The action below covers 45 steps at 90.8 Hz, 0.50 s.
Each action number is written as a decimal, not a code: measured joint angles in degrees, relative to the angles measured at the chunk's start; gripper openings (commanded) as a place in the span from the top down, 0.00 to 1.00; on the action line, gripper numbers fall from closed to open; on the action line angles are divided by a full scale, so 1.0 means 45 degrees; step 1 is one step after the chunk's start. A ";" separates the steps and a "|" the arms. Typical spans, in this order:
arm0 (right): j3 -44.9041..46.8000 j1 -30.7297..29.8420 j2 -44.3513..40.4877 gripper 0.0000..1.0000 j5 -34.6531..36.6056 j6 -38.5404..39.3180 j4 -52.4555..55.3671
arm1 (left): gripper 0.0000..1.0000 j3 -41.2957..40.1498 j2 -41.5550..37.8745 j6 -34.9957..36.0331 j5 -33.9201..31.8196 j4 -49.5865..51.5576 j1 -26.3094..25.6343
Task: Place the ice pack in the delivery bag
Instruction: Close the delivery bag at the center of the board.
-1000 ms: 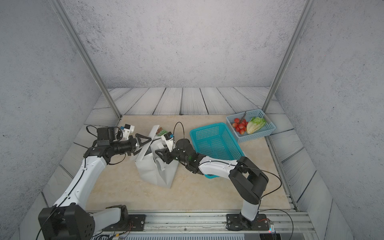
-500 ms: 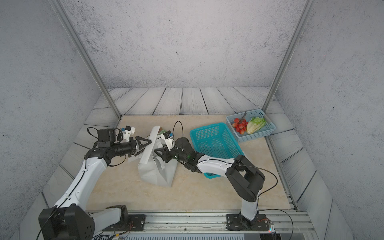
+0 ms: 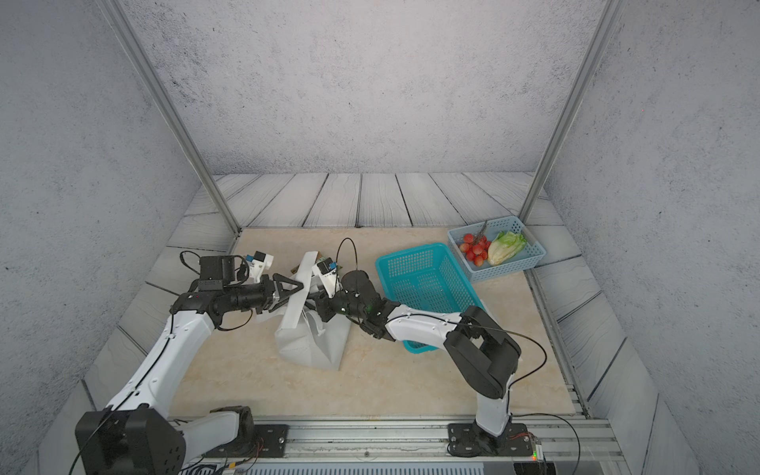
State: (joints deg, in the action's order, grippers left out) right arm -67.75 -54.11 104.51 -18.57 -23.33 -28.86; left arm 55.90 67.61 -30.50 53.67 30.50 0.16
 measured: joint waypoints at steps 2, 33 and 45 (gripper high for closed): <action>-0.0039 0.0000 0.0034 0.60 -0.0005 -0.0005 0.0015 | 0.45 0.0005 0.0000 0.0034 -0.0044 0.0058 -0.0015; -0.0219 -0.0083 0.0160 0.62 -0.0005 0.0000 0.0223 | 0.52 0.0680 0.0301 0.1365 -0.0850 0.1511 -0.0291; -0.0219 -0.0083 0.0160 0.63 0.0000 0.0005 0.0291 | 0.65 0.1083 0.0680 0.1889 -0.1156 0.1987 -0.0573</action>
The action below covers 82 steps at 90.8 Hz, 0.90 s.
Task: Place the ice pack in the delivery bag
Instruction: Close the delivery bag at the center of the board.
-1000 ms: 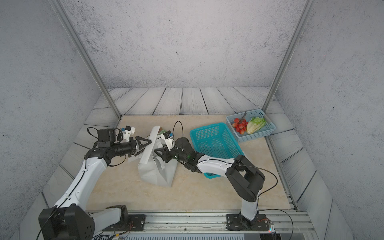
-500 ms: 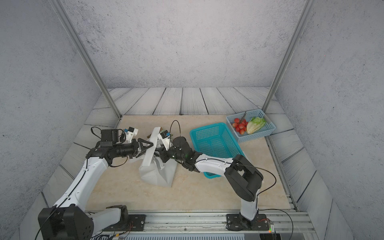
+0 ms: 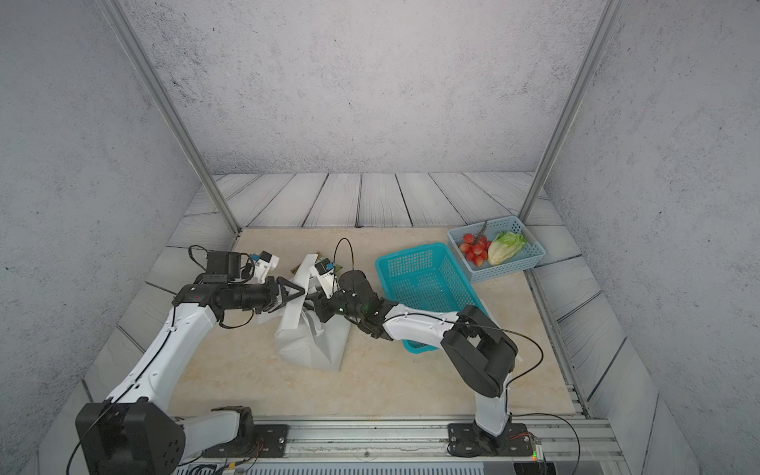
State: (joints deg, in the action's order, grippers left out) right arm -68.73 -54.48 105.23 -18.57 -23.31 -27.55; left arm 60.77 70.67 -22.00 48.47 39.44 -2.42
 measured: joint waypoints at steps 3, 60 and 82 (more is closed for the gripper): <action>0.0000 0.0000 0.0005 0.63 0.0000 0.0000 0.0034 | 0.69 0.0102 0.0092 0.0131 -0.0083 0.0112 -0.0068; 0.3356 0.0015 -0.3429 0.48 0.0452 0.1564 0.1268 | 1.00 0.1243 0.0636 0.1399 -0.0899 0.1681 -0.0418; 0.4459 -0.0287 -0.5843 0.76 0.0301 0.2725 0.0874 | 1.00 0.1243 0.0636 0.1054 -0.0651 0.1457 -0.0661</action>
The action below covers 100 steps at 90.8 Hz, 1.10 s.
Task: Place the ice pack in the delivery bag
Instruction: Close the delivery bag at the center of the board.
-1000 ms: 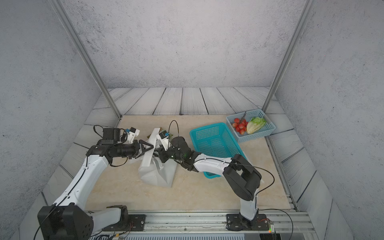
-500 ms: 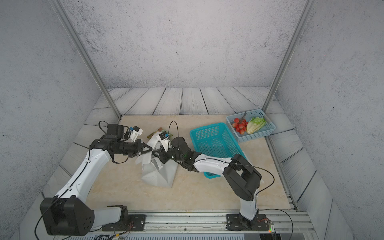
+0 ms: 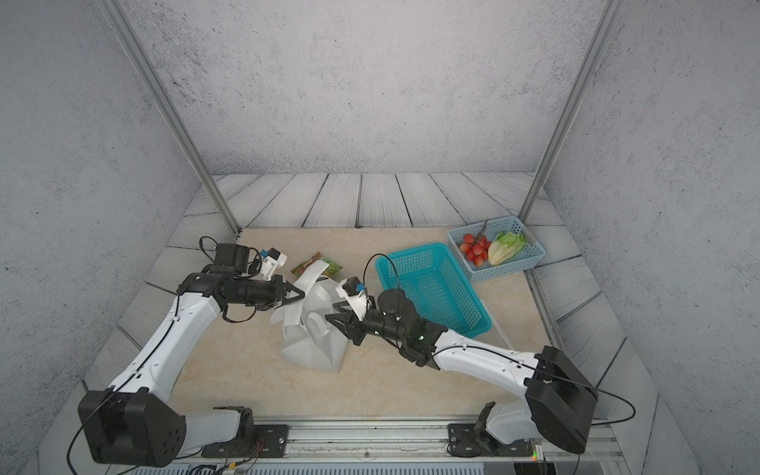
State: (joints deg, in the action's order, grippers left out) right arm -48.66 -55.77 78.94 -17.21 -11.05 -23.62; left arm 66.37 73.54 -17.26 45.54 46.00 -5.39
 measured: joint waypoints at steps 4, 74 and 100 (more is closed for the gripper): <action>-0.0350 -0.0121 0.0505 0.84 -0.0063 0.0078 0.0044 | 1.00 -0.0005 0.0000 -0.0107 0.0039 -0.0039 -0.0049; 0.1190 -0.1413 -0.1292 0.50 0.1234 0.0024 0.0379 | 1.00 -0.0452 -0.1025 0.1690 -0.1107 -0.0345 -0.0763; -0.0646 0.2914 -0.1156 0.13 0.0131 -0.0102 0.1593 | 1.00 -0.0097 -0.1078 0.3240 -0.2069 0.0209 -0.1700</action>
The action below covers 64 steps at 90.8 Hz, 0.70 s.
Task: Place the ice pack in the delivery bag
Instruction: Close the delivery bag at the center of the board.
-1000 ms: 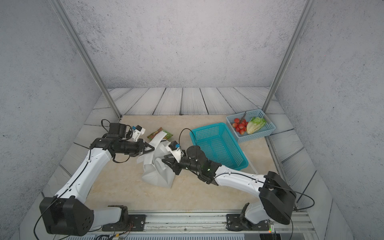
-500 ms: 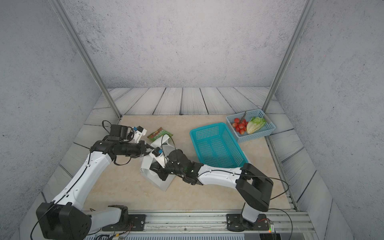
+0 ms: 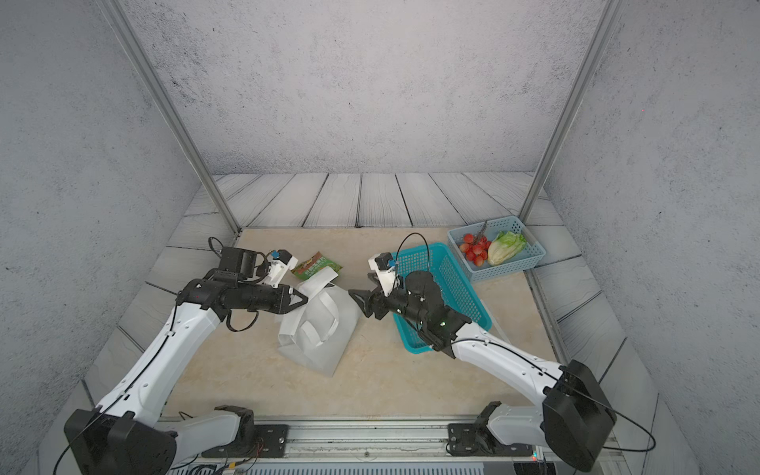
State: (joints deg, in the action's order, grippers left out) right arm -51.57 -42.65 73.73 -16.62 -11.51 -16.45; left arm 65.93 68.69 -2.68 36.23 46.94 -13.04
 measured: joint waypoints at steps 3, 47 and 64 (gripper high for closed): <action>-0.0476 0.0097 0.0272 0.12 -0.0330 0.0330 0.0233 | 1.00 0.0029 0.0005 0.0039 -0.0107 0.0000 -0.0165; -0.2977 0.1496 0.4843 0.10 -0.5027 0.6499 0.1938 | 1.00 0.0714 0.0534 0.1700 -0.0136 0.0593 -0.0835; -0.3973 0.2059 0.5756 0.05 -0.6747 0.6188 0.1258 | 1.00 0.1302 0.0777 0.3191 -0.0126 0.1078 -0.1593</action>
State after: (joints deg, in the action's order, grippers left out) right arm -69.45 -33.39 99.63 -46.98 16.34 -10.79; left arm 71.79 72.18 11.68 35.66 51.79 -20.21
